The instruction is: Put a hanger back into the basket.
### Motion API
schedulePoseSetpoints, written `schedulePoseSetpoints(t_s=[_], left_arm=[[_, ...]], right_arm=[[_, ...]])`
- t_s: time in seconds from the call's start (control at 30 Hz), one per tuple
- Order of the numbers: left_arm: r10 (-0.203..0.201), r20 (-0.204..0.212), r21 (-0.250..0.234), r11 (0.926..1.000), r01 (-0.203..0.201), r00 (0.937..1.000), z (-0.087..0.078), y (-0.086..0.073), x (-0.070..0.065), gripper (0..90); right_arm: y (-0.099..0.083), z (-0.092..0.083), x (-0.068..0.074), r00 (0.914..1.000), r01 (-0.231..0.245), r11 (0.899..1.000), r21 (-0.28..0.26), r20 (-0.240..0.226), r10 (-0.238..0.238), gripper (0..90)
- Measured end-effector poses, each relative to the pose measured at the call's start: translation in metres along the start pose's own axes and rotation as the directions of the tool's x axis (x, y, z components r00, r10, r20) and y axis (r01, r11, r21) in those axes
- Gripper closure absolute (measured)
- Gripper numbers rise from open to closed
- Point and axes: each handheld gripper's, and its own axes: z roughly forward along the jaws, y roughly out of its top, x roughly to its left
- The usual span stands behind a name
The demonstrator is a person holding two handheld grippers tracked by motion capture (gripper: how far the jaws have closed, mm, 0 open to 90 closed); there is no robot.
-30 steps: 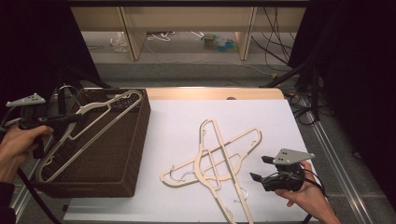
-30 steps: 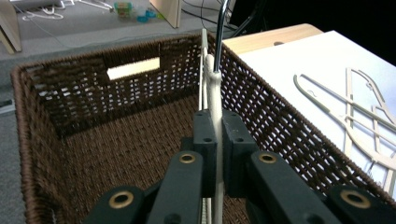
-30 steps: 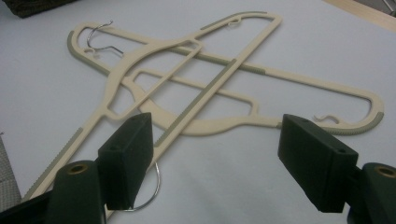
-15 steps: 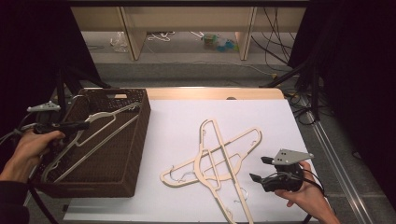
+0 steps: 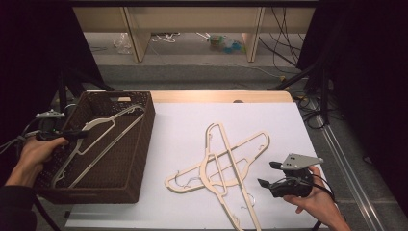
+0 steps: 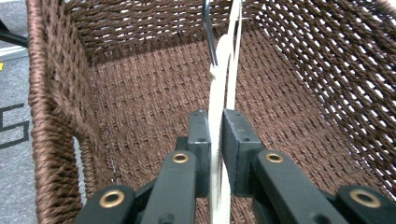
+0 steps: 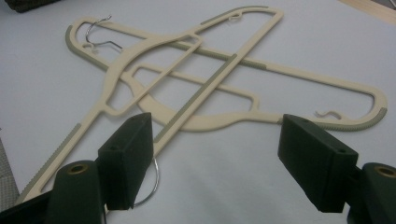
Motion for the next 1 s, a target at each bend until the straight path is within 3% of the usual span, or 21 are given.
schedulePoseSetpoints(t_s=[0.13, 0.3, 0.4, 0.43, 0.47, 0.5, 0.53, 0.57, 0.67, 0.77, 0.83, 1.0], left_arm=[[-0.004, -0.037, -0.006, 1.0, 0.003, 0.9993, 0.001, -0.001, 0.001, 80.4], [-0.01, -0.043, -0.002, 1.0, 0.01, 0.999, 0.002, -0.002, 0.003, 79.0], [-0.049, -0.07, -0.033, 0.9984, 0.047, 0.9963, 0.003, -0.002, 0.001, 72.6], [-0.013, -0.077, 0.006, 0.9999, 0.014, 0.9969, -0.001, -0.002, 0.003, 70.6], [-0.013, -0.077, 0.006, 0.9999, 0.014, 0.9969, -0.001, -0.002, 0.003, 67.7], [-0.059, -0.098, -0.041, 0.9977, 0.055, 0.9935, -0.002, -0.002, -0.001, 64.9], [-0.059, -0.098, -0.041, 0.9977, 0.055, 0.9935, -0.002, -0.002, -0.001, 63.1], [-0.023, -0.105, -0.014, 0.9997, 0.021, 0.9942, -0.006, -0.001, 0.0, 63.1], [-0.016, -0.15, -0.035, 0.9993, 0.011, 0.9886, -0.013, 0.001, -0.005, 55.2], [0.014, -0.145, -0.039, 0.999, -0.02, 0.9893, -0.017, 0.005, -0.008, 59.4], [0.055, -0.148, -0.007, 0.9984, -0.056, 0.9874, -0.014, 0.007, -0.01, 63.9], [0.067, -0.145, 0.023, 0.9977, -0.064, 0.9871, -0.005, 0.007, -0.008, 76.3]], right_arm=[[-0.001, 0.0, 0.0, 1.0, 0.001, 1.0, 0.0, 0.0, -0.001, 27.8], [0.0, 0.0, 0.0, 1.0, -0.005, 1.0, 0.002, -0.002, 0.005, 27.8], [-0.001, 0.0, 0.0, 1.0, -0.003, 1.0, 0.002, -0.002, 0.003, 27.8], [0.0, 0.0, 0.0, 1.0, -0.001, 1.0, -0.001, 0.0, 0.001, 27.8], [0.0, 0.0, 0.0, 1.0, -0.002, 1.0, -0.002, 0.003, 0.002, 27.8], [0.0, 0.0, 0.0, 1.0, -0.001, 1.0, -0.002, 0.001, 0.001, 27.8], [0.0, 0.0, 0.0, 1.0, 0.005, 1.0, -0.005, 0.001, -0.005, 27.8], [0.0, 0.0, 0.0, 1.0, 0.005, 1.0, -0.005, 0.001, -0.005, 27.8], [0.0, 0.0, 0.001, 1.0, -0.004, 1.0, 0.002, -0.003, 0.004, 27.8], [0.0, 0.001, 0.001, 1.0, -0.006, 1.0, 0.002, -0.002, 0.006, 27.8], [0.0, 0.001, 0.001, 1.0, -0.007, 1.0, 0.004, -0.001, 0.007, 27.8], [0.0, 0.0, 0.001, 1.0, -0.003, 1.0, 0.003, 0.0, 0.003, 27.8]])
